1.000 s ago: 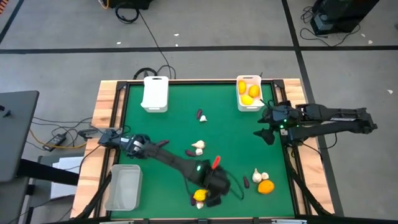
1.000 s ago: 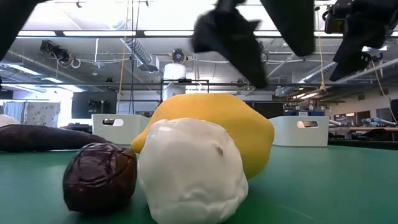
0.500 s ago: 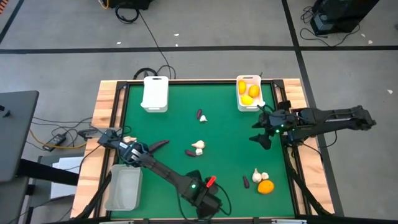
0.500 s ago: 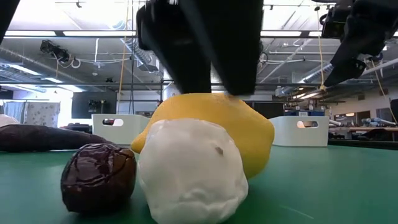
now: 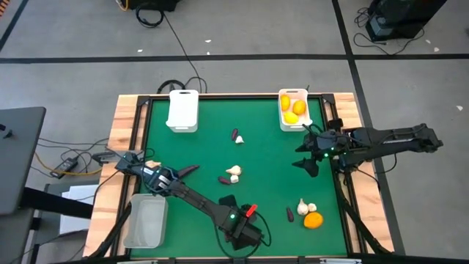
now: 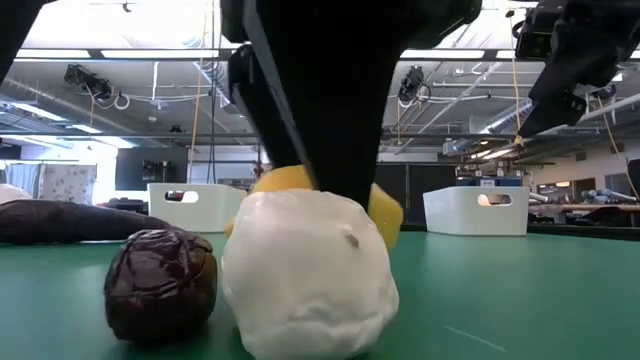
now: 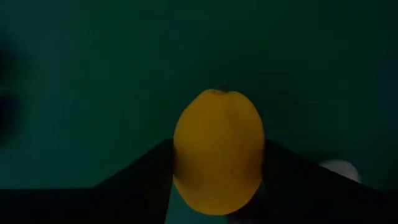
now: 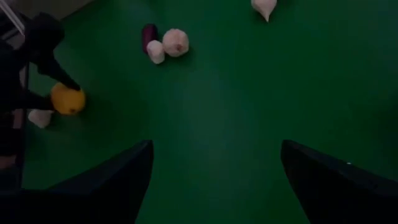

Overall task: Sort produce into baskets
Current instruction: Put the left lemon into the right white bin

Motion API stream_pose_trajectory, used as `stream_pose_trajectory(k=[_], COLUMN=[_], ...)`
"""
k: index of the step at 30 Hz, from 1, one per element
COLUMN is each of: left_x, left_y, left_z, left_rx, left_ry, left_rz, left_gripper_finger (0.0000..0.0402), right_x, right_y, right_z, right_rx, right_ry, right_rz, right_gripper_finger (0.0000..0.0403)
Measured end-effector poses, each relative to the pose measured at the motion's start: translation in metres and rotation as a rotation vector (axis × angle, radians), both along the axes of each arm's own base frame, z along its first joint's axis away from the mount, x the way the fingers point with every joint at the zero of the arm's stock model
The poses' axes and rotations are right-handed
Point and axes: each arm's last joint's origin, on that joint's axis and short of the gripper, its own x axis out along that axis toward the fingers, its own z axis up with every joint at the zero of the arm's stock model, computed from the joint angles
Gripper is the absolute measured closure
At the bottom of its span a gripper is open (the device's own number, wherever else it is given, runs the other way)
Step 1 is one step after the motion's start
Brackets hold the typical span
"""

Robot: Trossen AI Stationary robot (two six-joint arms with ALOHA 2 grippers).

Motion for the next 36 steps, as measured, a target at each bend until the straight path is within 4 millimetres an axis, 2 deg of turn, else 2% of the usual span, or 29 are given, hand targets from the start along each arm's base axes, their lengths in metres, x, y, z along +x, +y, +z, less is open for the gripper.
stream_pose_trajectory(k=[3,6,9,14,19,22,29,36], left_x=[0.002,0.007,0.013,0.028,0.047,0.059,0.076,0.084], left_y=[0.006,0.025,0.042,0.064,0.083,0.093,0.115,0.119], left_z=[0.005,0.023,0.036,0.041,0.048,0.052,0.058,0.063], left_rx=[0.080,0.184,0.313,0.480,0.593,0.608,0.551,0.529], left_ry=[-0.043,-0.121,-0.194,-0.260,-0.351,-0.405,-0.484,-0.547], left_rz=[0.003,0.016,0.018,-0.041,-0.066,-0.093,-0.095,-0.130], left_gripper_finger=[0.0188,0.0184,0.0178,0.0178,0.0178,0.0177,0.0177,0.0177], right_x=[0.002,0.009,0.017,0.022,0.021,0.022,0.028,0.035], right_y=[0.001,0.004,0.010,0.017,0.016,0.015,0.016,0.018], right_z=[-0.002,-0.011,-0.022,-0.035,-0.049,-0.056,-0.055,-0.056], right_rx=[-0.016,-0.001,0.095,0.266,0.214,0.139,0.136,0.144], right_ry=[-0.012,-0.106,-0.232,-0.409,-0.398,-0.388,-0.429,-0.451], right_rz=[-0.011,0.003,0.045,0.104,0.028,0.027,0.043,0.068], right_gripper_finger=[0.0041,0.0041,0.0041,0.0041,0.0041,0.0041,0.0041,0.0047])
